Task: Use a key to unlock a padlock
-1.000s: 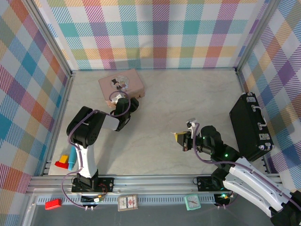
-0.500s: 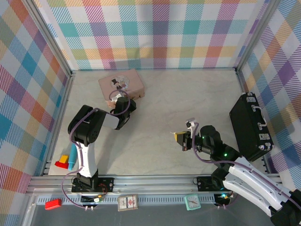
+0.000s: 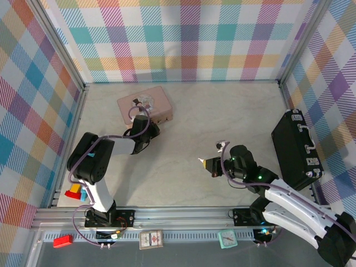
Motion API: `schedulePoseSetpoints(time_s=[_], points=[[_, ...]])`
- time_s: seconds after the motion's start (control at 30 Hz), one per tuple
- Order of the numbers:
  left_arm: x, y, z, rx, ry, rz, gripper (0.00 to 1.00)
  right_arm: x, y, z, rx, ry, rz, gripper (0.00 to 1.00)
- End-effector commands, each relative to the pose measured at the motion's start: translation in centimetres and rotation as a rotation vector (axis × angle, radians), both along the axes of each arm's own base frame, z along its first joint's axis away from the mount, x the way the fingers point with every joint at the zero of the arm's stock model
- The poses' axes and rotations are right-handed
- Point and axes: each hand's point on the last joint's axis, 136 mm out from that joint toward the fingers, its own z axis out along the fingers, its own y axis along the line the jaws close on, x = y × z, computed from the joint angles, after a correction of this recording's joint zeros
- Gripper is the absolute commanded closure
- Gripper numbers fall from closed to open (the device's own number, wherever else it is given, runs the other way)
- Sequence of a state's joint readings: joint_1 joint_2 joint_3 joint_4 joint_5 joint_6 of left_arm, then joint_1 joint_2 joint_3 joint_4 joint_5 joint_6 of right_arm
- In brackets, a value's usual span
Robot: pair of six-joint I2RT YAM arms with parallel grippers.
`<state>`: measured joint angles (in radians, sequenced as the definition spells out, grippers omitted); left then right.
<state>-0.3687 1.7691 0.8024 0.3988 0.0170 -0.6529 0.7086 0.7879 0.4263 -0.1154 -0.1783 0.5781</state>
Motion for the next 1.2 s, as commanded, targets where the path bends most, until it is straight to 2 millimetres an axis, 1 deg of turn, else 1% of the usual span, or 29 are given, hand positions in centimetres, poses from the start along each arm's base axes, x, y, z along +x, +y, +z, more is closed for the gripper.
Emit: schedulePoseSetpoints(time_s=[0.0,0.13,0.2,0.4,0.57,0.63,0.87,1.03,1.17], points=[[-3.0,-0.9,1.0,0.042,0.056,-0.104,0.95,0.3,1.5,1.0,0.117,0.102,-0.024,1.0],[-6.1,-1.5,1.0,0.13,0.146,-0.145,0.97,0.8,2.0,-1.1,0.117,0.22,-0.075,1.0],[-7.7,-1.9,1.0,0.146,0.177,-0.161,0.98,0.9,2.4,-2.1,0.124,0.277,-0.09,1.0],[-11.5,-3.5,1.1,0.093,0.253,-0.17,0.99,0.8,3.7,-3.6,0.204,0.404,-0.105,1.0],[-13.8,-5.5,2.0,0.077,0.261,-0.193,0.99,0.4,4.3,-5.3,0.231,0.472,-0.148,1.0],[-14.4,-5.9,2.0,0.054,0.269,-0.193,1.0,0.2,4.5,-5.8,0.234,0.489,-0.16,1.0],[-16.2,-7.3,1.5,-0.013,0.293,-0.171,1.0,-0.2,6.0,-6.9,0.289,0.563,-0.168,1.0],[-16.8,-7.7,1.4,-0.066,0.305,-0.152,1.0,-0.4,7.2,-7.4,0.315,0.61,-0.164,1.0],[-17.3,-8.1,0.8,-0.104,0.335,-0.145,1.0,-0.5,7.4,-8.0,0.297,0.662,-0.179,1.0]])
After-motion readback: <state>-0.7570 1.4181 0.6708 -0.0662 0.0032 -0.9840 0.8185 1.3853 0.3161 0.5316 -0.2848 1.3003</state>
